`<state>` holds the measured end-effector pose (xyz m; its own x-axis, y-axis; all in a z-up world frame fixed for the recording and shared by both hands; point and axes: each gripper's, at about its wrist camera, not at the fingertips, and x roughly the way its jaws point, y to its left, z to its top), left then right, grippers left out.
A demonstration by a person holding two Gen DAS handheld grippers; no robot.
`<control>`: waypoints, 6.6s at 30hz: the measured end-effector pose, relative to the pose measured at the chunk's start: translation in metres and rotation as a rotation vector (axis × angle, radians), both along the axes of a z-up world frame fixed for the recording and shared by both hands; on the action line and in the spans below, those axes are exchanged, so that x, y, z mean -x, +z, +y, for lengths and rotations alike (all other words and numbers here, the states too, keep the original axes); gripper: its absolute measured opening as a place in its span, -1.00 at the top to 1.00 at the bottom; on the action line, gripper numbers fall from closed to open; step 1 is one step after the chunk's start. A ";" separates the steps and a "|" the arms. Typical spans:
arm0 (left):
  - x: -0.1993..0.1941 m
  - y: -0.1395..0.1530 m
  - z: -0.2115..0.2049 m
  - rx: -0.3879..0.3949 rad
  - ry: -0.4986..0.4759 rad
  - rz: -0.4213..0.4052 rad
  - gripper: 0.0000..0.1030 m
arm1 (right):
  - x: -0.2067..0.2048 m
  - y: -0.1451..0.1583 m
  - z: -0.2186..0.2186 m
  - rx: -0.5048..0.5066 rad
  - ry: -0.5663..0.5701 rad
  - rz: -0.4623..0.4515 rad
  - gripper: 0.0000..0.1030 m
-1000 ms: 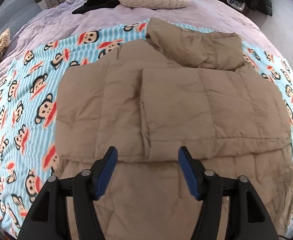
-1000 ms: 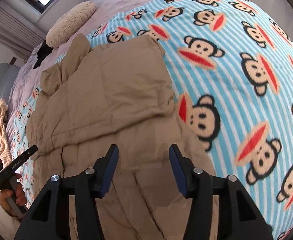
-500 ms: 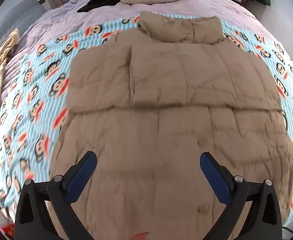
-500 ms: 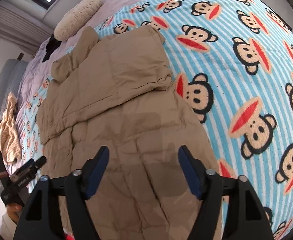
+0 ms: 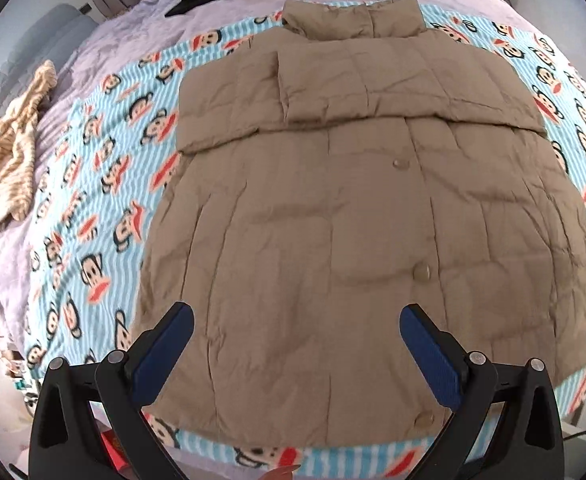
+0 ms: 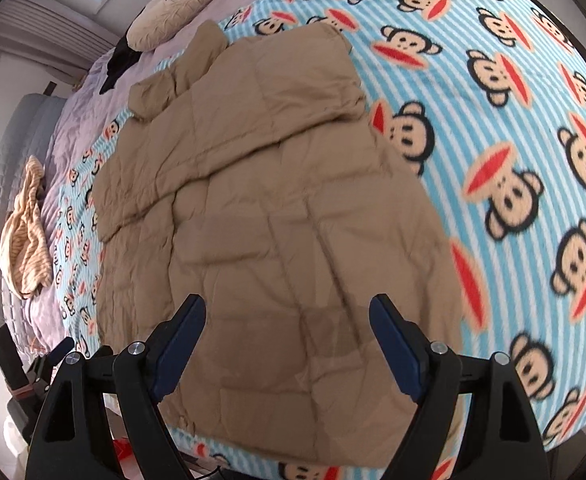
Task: Fold large clothes
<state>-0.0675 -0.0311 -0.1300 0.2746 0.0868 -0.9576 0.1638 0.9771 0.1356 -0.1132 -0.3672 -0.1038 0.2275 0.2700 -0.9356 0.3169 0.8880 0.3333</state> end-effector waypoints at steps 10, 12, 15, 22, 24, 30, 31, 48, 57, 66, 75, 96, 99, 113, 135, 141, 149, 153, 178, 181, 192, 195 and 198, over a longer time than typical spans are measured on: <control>0.033 0.005 0.076 0.036 0.009 -0.013 -1.00 | 0.039 0.003 0.067 -0.014 -0.024 0.008 -0.68; 0.041 0.003 0.086 0.019 -0.003 -0.007 -1.00 | 0.049 0.005 0.080 -0.026 -0.042 -0.004 -0.70; 0.049 0.001 0.099 0.017 -0.006 0.001 -1.00 | 0.061 0.006 0.092 -0.039 -0.057 -0.013 -1.00; 0.054 0.002 0.107 0.061 -0.014 0.003 -1.00 | 0.085 0.014 0.102 -0.033 -0.103 -0.023 -0.99; 0.055 0.002 0.106 0.070 -0.028 0.005 -1.00 | 0.092 0.016 0.101 -0.044 -0.124 -0.018 -0.99; 0.061 0.003 0.105 0.093 -0.003 0.004 -1.00 | 0.109 0.006 0.093 -0.093 -0.152 0.060 -0.99; 0.062 0.003 0.105 0.091 0.006 0.006 -1.00 | 0.110 0.003 0.090 -0.119 -0.163 0.075 -0.99; 0.099 -0.038 0.158 0.392 0.374 0.162 -1.00 | 0.153 -0.033 0.008 -0.321 -0.363 0.171 -0.99; 0.091 -0.074 0.186 0.599 0.462 0.234 -1.00 | 0.171 -0.060 -0.006 -0.410 -0.486 0.160 -0.99; 0.077 -0.097 0.175 0.657 0.431 0.277 -1.00 | 0.158 -0.098 -0.013 -0.492 -0.592 0.135 -0.99; 0.056 -0.106 0.161 0.744 0.423 0.257 -0.90 | 0.126 -0.100 0.010 -0.533 -0.546 0.114 -0.99; 0.021 -0.019 0.133 0.536 0.042 0.052 0.67 | 0.128 -0.087 0.009 -0.481 -0.612 0.026 0.76; 0.015 -0.011 0.130 0.509 0.034 0.030 0.67 | 0.119 -0.076 0.008 -0.460 -0.561 0.011 0.76; -0.102 0.092 0.108 0.472 0.105 -0.232 0.73 | -0.034 0.029 -0.006 -0.375 -0.190 -0.175 0.84; -0.341 -0.067 0.052 0.141 0.090 -0.117 0.72 | -0.294 -0.085 -0.011 -0.145 -0.086 -0.038 0.84; -0.342 -0.064 0.053 0.147 0.091 -0.109 0.71 | -0.295 -0.088 -0.010 -0.141 -0.086 -0.033 0.84; -0.336 -0.051 0.054 0.144 0.062 -0.098 0.14 | -0.288 -0.066 -0.014 -0.148 -0.078 -0.031 0.74; -0.328 -0.031 0.057 0.100 0.067 -0.176 -1.00 | -0.286 -0.060 -0.016 -0.148 -0.074 -0.034 0.68; -0.369 -0.094 0.082 0.145 0.224 -0.204 -0.55 | -0.298 -0.078 -0.052 0.211 -0.057 -0.112 0.56; -0.373 -0.106 0.075 0.128 0.195 -0.212 -0.56 | -0.307 -0.096 -0.058 0.182 -0.094 -0.096 0.57; -0.367 -0.084 0.085 0.088 0.207 -0.220 -0.76 | -0.318 -0.093 -0.060 0.210 -0.097 -0.061 0.49; -0.334 -0.061 0.100 0.077 0.203 -0.264 -0.76 | -0.296 -0.064 -0.049 0.259 -0.043 -0.099 0.49; -0.299 -0.055 0.126 0.082 0.247 -0.251 -0.76 | -0.249 -0.036 -0.037 0.315 -0.006 -0.148 0.49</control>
<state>0.2312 0.0947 -0.1845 0.4828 0.1051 -0.8694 -0.1066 0.9924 0.0608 0.1363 -0.4045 -0.1397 0.3676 -0.0281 -0.9296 0.2908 0.9529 0.0861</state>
